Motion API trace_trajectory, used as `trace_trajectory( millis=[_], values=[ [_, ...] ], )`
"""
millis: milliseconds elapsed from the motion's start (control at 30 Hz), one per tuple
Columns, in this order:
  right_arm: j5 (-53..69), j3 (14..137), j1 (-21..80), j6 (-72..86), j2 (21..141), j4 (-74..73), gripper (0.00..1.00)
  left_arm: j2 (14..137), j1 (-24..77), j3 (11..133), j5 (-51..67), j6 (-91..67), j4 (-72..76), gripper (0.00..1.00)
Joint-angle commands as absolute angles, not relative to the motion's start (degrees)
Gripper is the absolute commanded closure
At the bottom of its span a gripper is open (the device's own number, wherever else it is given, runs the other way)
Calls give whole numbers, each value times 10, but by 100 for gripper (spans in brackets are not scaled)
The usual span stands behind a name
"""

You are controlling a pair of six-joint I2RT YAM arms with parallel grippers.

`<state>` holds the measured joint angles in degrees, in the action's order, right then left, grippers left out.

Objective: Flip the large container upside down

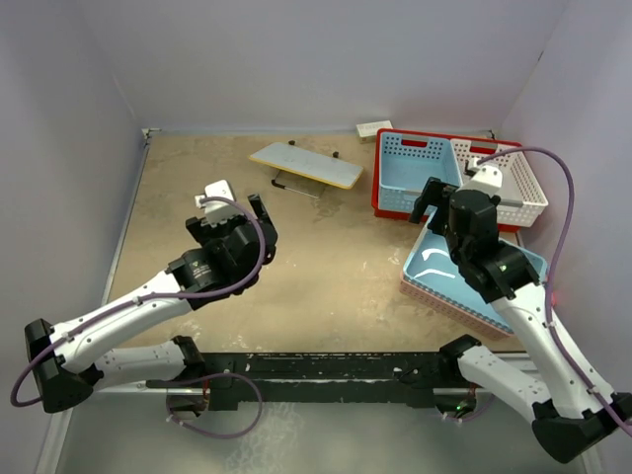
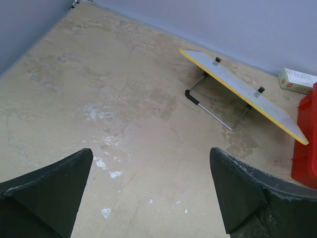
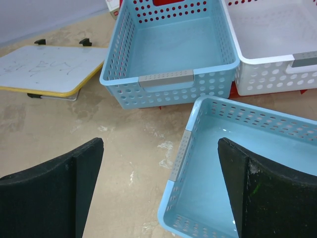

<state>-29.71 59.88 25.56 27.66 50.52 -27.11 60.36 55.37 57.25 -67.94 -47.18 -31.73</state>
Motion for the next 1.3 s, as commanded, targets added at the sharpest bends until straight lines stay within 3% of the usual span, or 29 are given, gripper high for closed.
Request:
trace_trajectory(
  millis=[0,300,567,733,900,967,1167,1267],
  values=[
    [-346,601,258,293,482,-258,0,584,557,566,-705,-484,-296,1],
    [-391,587,258,313,478,-273,0,657,563,547,-569,-433,-252,6],
    [-349,584,258,359,533,-310,0,800,674,569,-520,-454,-208,7],
    [-300,615,233,404,641,-390,0,756,669,545,-493,-452,-165,7],
    [-230,599,212,433,703,-399,2,665,591,504,-443,-464,-163,6],
    [-227,590,212,444,712,-396,10,627,566,487,-430,-464,-160,6],
    [-227,569,210,450,726,-371,54,604,558,481,-436,-465,-175,6],
    [-220,560,206,451,734,-361,60,616,558,484,-429,-469,-175,6]
  ],
)
